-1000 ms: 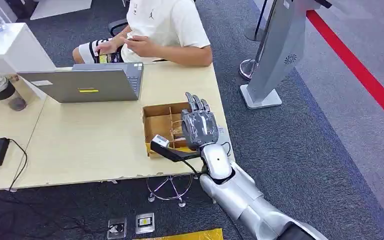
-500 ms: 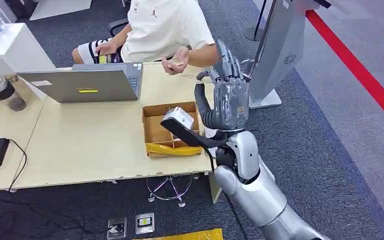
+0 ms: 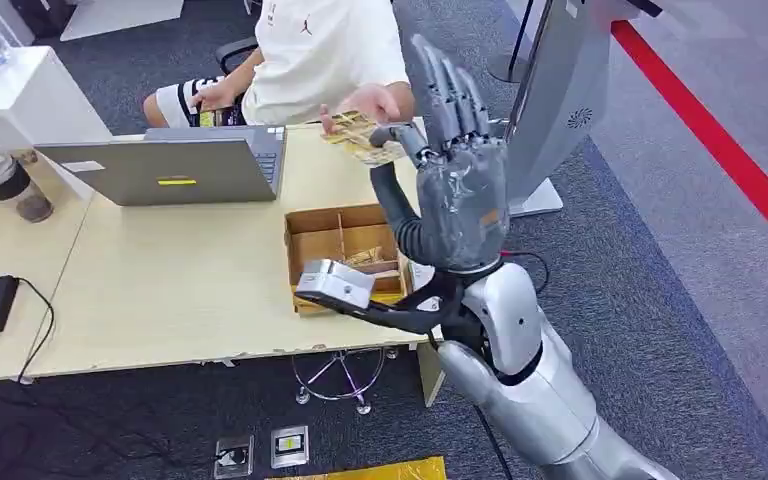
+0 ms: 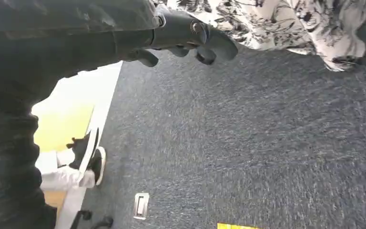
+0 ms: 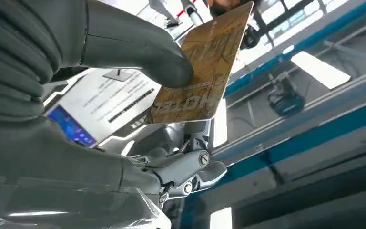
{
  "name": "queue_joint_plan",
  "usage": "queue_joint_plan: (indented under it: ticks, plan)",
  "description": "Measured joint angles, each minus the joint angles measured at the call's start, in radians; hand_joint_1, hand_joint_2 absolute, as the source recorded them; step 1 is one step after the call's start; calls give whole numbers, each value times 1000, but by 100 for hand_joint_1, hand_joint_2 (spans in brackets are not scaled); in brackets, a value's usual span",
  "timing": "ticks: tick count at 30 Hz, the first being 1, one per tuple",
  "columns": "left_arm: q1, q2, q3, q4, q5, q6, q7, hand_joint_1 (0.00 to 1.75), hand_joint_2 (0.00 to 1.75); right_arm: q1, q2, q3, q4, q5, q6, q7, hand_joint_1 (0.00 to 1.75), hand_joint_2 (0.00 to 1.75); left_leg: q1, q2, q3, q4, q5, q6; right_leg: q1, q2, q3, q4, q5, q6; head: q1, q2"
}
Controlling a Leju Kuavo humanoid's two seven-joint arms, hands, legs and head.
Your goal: Pass the card to the sensor for recognition and then transmit it.
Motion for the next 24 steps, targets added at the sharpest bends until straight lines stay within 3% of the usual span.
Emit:
queue_joint_plan:
  ticks: [3,9,13,23,24]
  plan:
    - [-3,5,0,0,-3,-1,-23,0,175,-66,27,30,107,8,33,13,175,175,0,0,0,0,0,0,0,0,0,0,0,0,0,0]
    - [-6,18,0,0,-8,-9,-70,0,175,-212,101,71,489,108,71,112,175,175,0,-4,-1,0,2,-1,0,-3,0,1,0,0,0,0]
    - [-5,26,0,0,-8,-9,-79,0,175,-270,130,82,710,121,73,133,175,175,0,-5,-2,0,2,-1,0,-4,0,0,0,0,0,0]
    - [-4,23,0,0,1,11,-40,0,175,-315,160,86,944,119,74,167,175,175,0,-5,-2,0,2,-1,0,-2,-1,0,1,0,0,0]
    - [-4,22,0,0,1,12,-38,0,175,-316,161,86,954,121,74,168,3,175,0,-5,-2,0,2,-1,0,-2,-1,0,1,0,0,0]
